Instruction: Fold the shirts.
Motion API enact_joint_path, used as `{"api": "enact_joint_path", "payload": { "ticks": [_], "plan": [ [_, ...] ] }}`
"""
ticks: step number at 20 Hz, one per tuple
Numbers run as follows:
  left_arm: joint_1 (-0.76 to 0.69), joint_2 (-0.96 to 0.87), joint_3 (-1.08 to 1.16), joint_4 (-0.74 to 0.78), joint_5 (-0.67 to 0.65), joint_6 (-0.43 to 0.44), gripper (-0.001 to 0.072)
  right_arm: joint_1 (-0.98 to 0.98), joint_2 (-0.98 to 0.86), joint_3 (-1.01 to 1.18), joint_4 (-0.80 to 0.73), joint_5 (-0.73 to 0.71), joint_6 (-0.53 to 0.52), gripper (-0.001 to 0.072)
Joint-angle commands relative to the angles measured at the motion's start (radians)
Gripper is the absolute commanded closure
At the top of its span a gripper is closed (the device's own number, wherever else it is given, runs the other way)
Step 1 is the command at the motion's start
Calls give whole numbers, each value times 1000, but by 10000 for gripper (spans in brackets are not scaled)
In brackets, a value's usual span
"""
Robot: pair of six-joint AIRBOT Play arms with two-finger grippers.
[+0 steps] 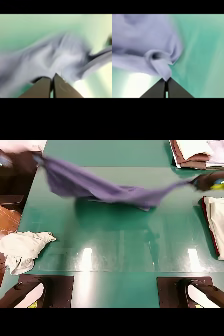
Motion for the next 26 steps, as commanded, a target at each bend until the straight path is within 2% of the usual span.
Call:
{"api": "enact_joint_path", "payload": {
  "ticks": [1, 5, 8, 10, 13, 16, 18, 20, 23, 26],
  "plan": [
    [43, 119, 335, 31, 3, -12, 681, -89, 148, 211, 131, 5, 108, 690],
    [43, 121, 662, 93, 21, -115, 682, -185, 265, 389, 130, 37, 174, 691],
    [43, 123, 724, 98, 108, -135, 682, -297, 282, 521, 130, 116, 206, 691],
    [43, 122, 718, 153, 94, -149, 682, -367, 237, 631, 134, 205, 232, 692],
    [43, 120, 554, 192, 56, -212, 682, -392, 124, 707, 145, 321, 286, 692],
    [43, 69, 300, 182, -62, -235, 681, -335, 8, 568, 207, 375, 287, 692],
    [43, -10, 146, 121, -147, -231, 681, -235, -85, 442, 148, 394, 285, 692],
    [26, -100, 9, 80, -172, -176, 681, -145, -188, 328, 64, 394, 284, 692],
    [-25, -289, -100, 104, -97, -127, 681, -70, -373, 246, -4, 336, 284, 692],
    [-31, -499, -60, 112, 60, -128, 681, -68, -552, 280, 1, 275, 284, 692]
  ]
}}
